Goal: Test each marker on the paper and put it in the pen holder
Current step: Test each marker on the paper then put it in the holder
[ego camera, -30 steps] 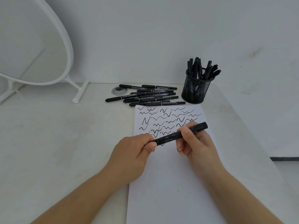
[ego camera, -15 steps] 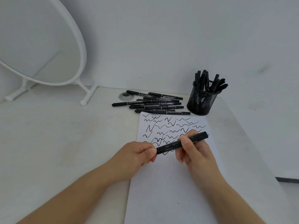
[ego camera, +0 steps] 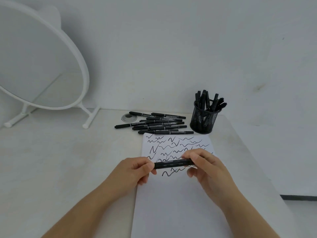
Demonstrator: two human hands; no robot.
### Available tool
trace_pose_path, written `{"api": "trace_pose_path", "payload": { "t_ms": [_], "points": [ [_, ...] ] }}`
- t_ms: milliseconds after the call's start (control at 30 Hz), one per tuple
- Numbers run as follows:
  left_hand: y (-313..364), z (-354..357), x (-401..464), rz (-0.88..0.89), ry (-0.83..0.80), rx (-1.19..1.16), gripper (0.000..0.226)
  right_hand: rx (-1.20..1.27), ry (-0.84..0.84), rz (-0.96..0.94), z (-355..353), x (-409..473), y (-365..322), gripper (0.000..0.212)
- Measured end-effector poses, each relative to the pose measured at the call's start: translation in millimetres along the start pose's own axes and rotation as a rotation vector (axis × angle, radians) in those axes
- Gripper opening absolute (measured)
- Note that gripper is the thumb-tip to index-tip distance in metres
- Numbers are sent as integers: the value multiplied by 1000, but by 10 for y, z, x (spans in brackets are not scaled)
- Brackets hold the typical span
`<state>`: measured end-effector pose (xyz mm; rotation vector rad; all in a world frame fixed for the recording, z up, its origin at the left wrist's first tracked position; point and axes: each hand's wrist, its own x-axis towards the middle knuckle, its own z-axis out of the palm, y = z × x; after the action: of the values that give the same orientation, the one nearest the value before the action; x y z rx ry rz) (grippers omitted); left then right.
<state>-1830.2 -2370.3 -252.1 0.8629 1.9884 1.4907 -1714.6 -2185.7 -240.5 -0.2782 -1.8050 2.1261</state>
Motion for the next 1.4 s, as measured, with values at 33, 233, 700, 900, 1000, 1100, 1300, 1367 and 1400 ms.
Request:
{"api": "trace_pose_path", "payload": {
  "t_ms": [33, 233, 700, 900, 1000, 1100, 1300, 1367, 1400],
  "points": [
    [0, -19, 3, -3, 29, 19, 33, -142, 2, -18, -38, 3, -65, 7],
    [119, 39, 175, 48, 184, 191, 33, -1226, -28, -238, -73, 201, -320, 13],
    [311, 185, 824, 165, 228, 362, 12, -1380, 63, -400, -206, 742, -688, 15],
    [61, 73, 1223, 189, 363, 763, 18, -943, 490, -486, -563, 1060, -953, 44],
    [-4, 109, 1336, 177, 354, 863, 20, -859, 550, -541, -615, 1146, -970, 53],
    [-56, 165, 1398, 170, 331, 918, 21, -790, 598, -529, -664, 1234, -934, 52],
    [-150, 167, 1404, 196, 315, 940, 26, -847, 592, -492, -742, 1374, -757, 50],
    [-163, 157, 1394, 199, 308, 940, 26, -843, 613, -483, -765, 1414, -706, 46],
    [-166, 150, 1390, 194, 309, 941, 27, -844, 621, -476, -767, 1429, -686, 42]
  ]
}}
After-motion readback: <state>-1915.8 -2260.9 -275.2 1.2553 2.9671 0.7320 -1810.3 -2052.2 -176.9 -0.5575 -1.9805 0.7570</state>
